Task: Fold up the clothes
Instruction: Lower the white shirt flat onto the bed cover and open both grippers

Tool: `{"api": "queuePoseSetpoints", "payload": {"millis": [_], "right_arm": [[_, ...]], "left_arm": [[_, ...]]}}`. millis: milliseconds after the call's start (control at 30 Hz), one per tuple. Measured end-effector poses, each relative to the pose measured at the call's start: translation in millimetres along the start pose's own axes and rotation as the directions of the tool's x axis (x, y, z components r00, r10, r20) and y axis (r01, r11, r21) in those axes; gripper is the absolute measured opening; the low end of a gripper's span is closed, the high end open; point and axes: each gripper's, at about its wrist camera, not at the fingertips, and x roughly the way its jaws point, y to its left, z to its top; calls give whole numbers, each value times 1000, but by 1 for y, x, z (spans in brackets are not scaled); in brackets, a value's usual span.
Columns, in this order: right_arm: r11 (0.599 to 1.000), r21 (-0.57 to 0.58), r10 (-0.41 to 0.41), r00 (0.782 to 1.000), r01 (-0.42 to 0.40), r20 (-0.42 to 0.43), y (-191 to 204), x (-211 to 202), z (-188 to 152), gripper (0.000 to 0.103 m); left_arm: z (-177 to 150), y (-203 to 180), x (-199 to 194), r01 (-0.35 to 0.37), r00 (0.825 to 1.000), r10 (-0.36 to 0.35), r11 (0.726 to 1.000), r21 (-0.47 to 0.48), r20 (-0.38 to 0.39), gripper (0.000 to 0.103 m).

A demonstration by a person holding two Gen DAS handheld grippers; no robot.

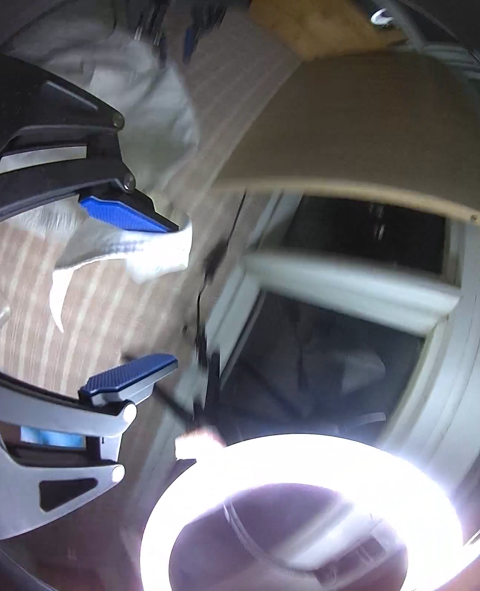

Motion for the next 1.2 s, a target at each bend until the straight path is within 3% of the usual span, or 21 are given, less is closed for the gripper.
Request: {"api": "queuePoseSetpoints", "payload": {"millis": [33, 167, 367, 567, 667, 767, 900, 1067, 1200], "right_arm": [[999, -29, -45, 999, 45, 0, 3, -1, -1, 63], [994, 86, 72, 997, -75, 30, -11, -20, -1, 63], [981, 133, 128, 986, -142, 104, -5, -51, -8, 63], [957, 115, 259, 964, -265, 61, 47, -77, -90, 63], [933, 174, 311, 949, -315, 48, 56, -93, -140, 63], [879, 312, 359, 931, -362, 68, 45, -122, -185, 63], [848, 410, 330, 940, -336, 88, 28, -177, -228, 63], [839, 467, 230, 960, -279, 159, -13, -264, -269, 63], [829, 505, 174, 969, -240, 175, -24, -280, -277, 63]], "left_arm": [[-3, 1, -2, 3, 1000, -3, 1000, -2, 5, 28], [-39, 32, -14, 19, 1000, -19, 1000, -22, 24, 28], [-100, 43, -25, 51, 998, -47, 992, -114, 32, 27], [-193, 17, -36, 159, 987, -164, 959, -233, 1, 28], [-234, 1, -37, 220, 972, -233, 930, -294, -9, 29], [-268, -15, -44, 253, 963, -269, 901, -353, 5, 29], [-291, -36, -58, 309, 948, -310, 858, -409, 67, 29], [-318, -73, -80, 300, 950, -312, 885, -357, 27, 29], [-326, -73, -73, 315, 943, -333, 860, -401, 27, 30]]}}
